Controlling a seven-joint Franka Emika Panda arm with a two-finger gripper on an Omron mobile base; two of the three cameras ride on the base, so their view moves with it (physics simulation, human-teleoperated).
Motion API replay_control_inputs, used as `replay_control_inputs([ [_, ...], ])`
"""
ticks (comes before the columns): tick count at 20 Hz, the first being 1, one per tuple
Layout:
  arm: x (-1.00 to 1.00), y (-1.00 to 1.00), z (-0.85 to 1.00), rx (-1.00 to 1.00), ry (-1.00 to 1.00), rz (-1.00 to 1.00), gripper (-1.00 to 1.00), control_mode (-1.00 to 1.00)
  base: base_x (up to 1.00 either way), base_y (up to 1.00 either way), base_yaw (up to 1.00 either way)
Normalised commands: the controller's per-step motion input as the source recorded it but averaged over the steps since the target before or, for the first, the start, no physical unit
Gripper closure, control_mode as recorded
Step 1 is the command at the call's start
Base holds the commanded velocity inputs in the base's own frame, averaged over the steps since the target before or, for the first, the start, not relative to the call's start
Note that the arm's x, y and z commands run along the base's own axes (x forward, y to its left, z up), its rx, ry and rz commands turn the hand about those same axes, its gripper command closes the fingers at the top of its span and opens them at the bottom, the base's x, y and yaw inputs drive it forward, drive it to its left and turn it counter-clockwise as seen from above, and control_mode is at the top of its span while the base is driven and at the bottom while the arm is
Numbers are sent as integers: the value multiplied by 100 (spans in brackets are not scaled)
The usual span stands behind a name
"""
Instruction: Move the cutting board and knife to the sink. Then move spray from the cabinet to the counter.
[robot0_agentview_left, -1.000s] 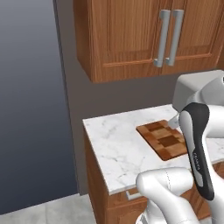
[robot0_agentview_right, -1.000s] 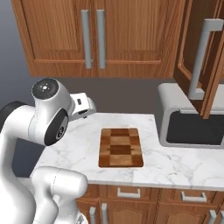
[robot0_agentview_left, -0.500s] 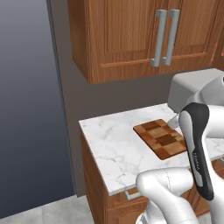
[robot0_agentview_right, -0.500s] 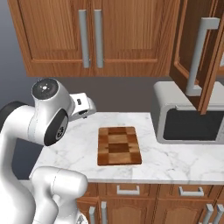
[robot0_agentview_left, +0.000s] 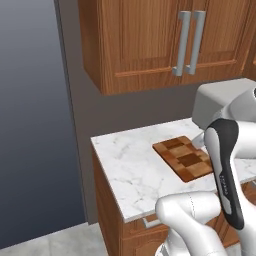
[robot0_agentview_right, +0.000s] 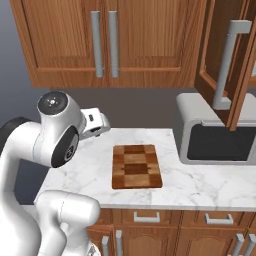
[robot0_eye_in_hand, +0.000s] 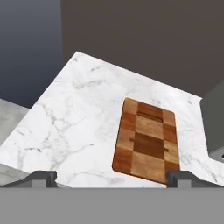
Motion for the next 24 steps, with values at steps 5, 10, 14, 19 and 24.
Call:
replay_control_inputs([
  [5, 0, -3, -26, 3, 0, -2, -100, -100, 0, 0, 0],
  [10, 1, -17, -22, 12, 0, -3, -100, -100, 0, 0, 0],
  [14, 26, -32, -1, 17, 0, -3, -100, -100, 0, 0, 0],
  [19, 25, -21, 0, 8, 0, 0, -100, -100, 0, 0, 0],
  [24, 34, 0, -8, 0, 1, -1, -100, -100, 0, 0, 0],
])
